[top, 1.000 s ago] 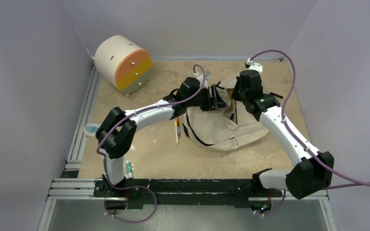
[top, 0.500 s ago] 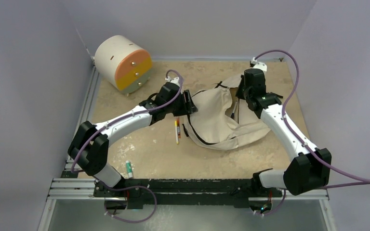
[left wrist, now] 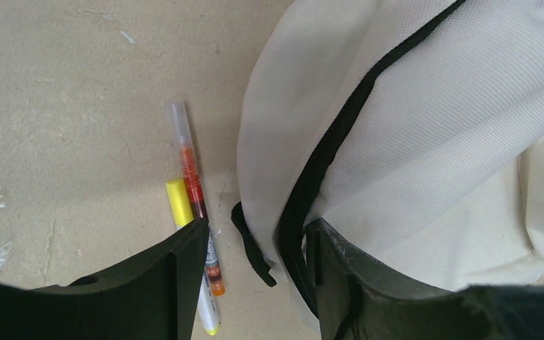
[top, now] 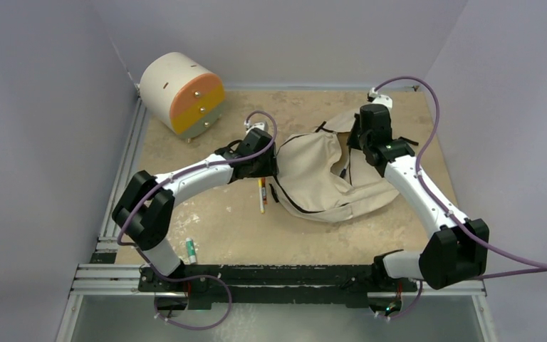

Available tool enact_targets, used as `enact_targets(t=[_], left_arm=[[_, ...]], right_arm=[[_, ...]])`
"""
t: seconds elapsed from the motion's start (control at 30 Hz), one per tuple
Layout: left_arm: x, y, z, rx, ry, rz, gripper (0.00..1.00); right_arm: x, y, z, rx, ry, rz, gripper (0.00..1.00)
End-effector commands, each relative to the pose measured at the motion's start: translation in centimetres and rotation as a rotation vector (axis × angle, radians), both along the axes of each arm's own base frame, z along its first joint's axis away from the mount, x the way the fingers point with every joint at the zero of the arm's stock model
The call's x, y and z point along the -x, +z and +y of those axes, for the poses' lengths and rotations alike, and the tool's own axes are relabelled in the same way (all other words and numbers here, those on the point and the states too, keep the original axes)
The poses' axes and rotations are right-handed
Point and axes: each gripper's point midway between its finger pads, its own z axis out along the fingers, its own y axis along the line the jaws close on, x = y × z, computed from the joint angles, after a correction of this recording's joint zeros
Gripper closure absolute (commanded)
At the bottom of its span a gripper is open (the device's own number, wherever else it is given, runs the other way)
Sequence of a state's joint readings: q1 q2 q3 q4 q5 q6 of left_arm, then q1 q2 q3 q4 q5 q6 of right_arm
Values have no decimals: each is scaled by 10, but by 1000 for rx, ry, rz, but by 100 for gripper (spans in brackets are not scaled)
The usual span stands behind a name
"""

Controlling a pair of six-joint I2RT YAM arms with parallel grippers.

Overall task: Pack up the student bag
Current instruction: Pick up the stationery from the center of the board.

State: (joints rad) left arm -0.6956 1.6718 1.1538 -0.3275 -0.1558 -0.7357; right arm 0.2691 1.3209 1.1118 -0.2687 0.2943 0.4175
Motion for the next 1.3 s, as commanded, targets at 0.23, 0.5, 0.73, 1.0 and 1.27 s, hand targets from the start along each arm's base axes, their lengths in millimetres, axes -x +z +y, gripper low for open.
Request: enact_targets(t=[0.23,0.5,0.73,1.0,1.27], left_arm=[[11,30,-3,225,-137,-67,47],[19,56,12,284,-118,-117,47],[37,9,48,175,28,7,48],[42,-24,52,92,15,85,50],[33,-39,43,68,-20,109,51]], right_arm=[[-5,20,-9,14,-24,-79,100],[-3,15,-9,13,-23,-73,100],[-4,15,-8,12,-19,-72,100],[-3,12,-8,12,-19,-67,100],[-2,12,-9,13,-22,-66,100]])
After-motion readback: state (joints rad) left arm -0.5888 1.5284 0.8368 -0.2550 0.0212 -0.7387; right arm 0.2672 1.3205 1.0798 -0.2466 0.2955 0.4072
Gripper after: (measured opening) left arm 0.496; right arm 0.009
